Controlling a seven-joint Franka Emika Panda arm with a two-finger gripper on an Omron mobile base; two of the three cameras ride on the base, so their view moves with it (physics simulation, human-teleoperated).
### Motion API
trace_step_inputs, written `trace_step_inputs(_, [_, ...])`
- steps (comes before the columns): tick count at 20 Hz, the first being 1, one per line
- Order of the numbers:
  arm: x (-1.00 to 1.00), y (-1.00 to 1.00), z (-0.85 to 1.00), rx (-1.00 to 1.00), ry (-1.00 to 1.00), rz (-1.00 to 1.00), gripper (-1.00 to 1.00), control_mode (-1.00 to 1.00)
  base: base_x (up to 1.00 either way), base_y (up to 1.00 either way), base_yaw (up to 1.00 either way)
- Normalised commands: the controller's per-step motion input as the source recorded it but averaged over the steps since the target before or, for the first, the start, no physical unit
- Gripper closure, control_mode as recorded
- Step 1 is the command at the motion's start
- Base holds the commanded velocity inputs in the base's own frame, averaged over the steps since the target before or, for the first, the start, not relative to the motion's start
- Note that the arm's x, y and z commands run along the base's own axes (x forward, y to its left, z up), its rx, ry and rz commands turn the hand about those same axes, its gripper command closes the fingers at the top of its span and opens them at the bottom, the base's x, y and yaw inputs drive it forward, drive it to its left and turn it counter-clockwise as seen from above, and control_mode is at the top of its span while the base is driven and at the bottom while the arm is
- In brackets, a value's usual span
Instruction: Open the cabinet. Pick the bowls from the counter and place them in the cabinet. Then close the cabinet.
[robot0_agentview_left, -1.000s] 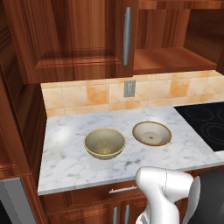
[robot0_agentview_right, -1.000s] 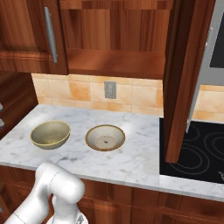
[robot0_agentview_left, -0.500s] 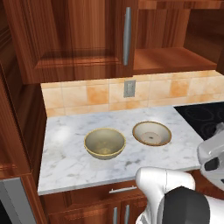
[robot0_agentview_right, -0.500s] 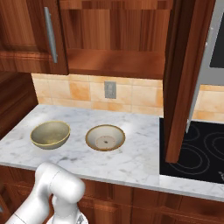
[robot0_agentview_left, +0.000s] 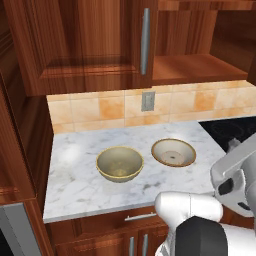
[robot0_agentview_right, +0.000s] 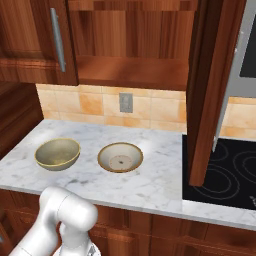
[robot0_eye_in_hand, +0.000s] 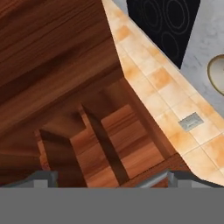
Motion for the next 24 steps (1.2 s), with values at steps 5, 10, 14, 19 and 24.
trace_step_inputs(5, [0.81,-0.07,-0.18,0.12,0.00,0.18,-1.00,-1.00,0.00,0.00,0.00])
trace_step_inputs(10, [0.71,-0.04,-0.07,0.06,0.00,0.14,-1.00,-1.00,0.00,0.00,0.00])
trace_step_inputs(14, [0.49,0.03,0.00,0.00,0.06,-0.03,-1.00,-1.00,0.00,0.00,0.00])
trace_step_inputs(19, [0.48,0.20,0.00,-0.01,0.19,-0.20,-1.00,-1.00,0.00,0.00,0.00])
trace_step_inputs(24, [0.68,-0.17,0.00,-0.27,0.39,-0.14,-1.00,-1.00,0.00,0.00,0.00])
